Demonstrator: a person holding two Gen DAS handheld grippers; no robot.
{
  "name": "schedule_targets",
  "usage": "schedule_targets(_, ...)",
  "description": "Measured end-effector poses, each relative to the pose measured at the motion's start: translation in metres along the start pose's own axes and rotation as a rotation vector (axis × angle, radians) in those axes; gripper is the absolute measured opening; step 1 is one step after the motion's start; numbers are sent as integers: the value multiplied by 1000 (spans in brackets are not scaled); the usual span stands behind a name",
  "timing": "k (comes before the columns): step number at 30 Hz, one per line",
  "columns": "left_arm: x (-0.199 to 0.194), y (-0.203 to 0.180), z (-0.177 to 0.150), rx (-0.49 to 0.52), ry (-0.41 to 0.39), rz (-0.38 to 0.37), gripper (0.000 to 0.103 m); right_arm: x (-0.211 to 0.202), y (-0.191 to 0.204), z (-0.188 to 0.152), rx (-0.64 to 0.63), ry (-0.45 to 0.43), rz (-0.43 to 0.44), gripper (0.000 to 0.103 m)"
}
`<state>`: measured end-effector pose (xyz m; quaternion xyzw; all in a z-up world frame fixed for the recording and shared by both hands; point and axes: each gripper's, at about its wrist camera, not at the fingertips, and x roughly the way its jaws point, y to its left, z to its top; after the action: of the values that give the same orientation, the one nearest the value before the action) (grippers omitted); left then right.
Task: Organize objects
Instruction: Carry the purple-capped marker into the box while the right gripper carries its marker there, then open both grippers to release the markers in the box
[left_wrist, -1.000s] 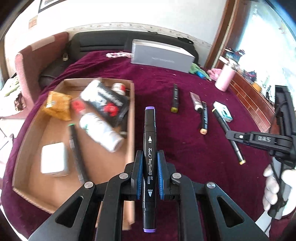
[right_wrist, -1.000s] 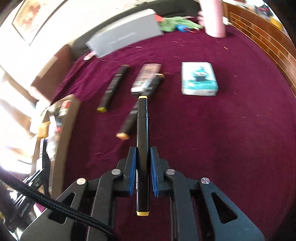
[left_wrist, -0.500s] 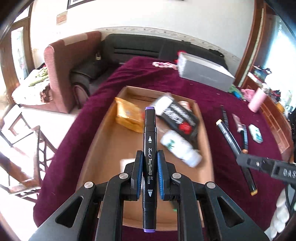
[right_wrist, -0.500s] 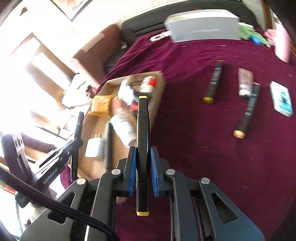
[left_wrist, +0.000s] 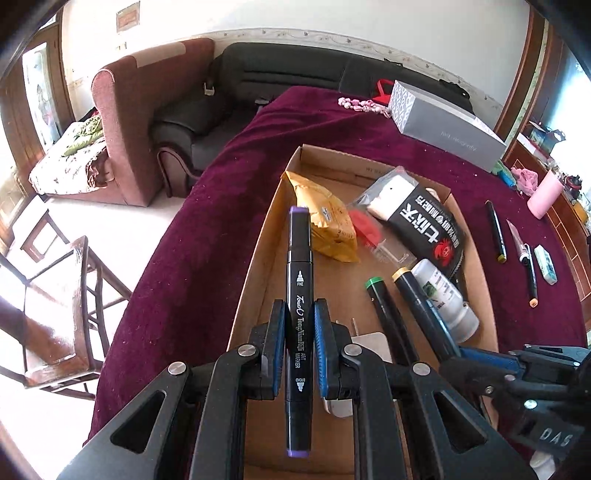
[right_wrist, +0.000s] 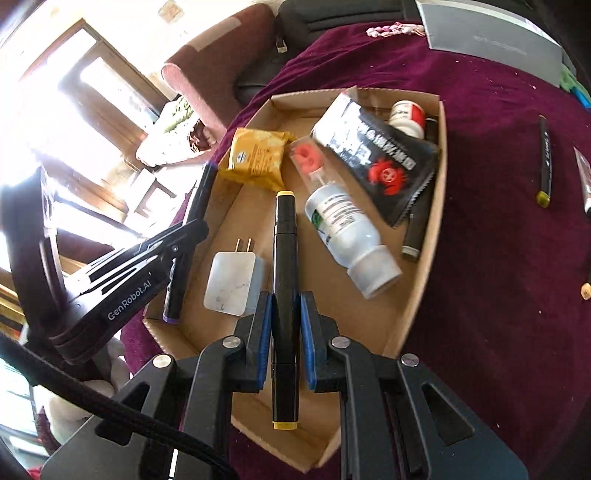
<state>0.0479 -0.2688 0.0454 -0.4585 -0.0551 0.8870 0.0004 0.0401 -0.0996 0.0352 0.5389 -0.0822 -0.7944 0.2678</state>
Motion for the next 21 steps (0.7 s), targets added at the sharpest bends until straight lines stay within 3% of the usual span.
schedule_targets(8, 10, 5, -3, -12, 17, -27, 12, 16, 2, -1, -29, 13, -85, 13)
schedule_targets(18, 11, 10, -1, -33, 10, -41, 13, 16, 4, -2, -45, 5, -109, 13)
schedule_targets(21, 11, 12, 0, -45, 7, -45, 17, 16, 5, -2, -49, 1, -120, 14)
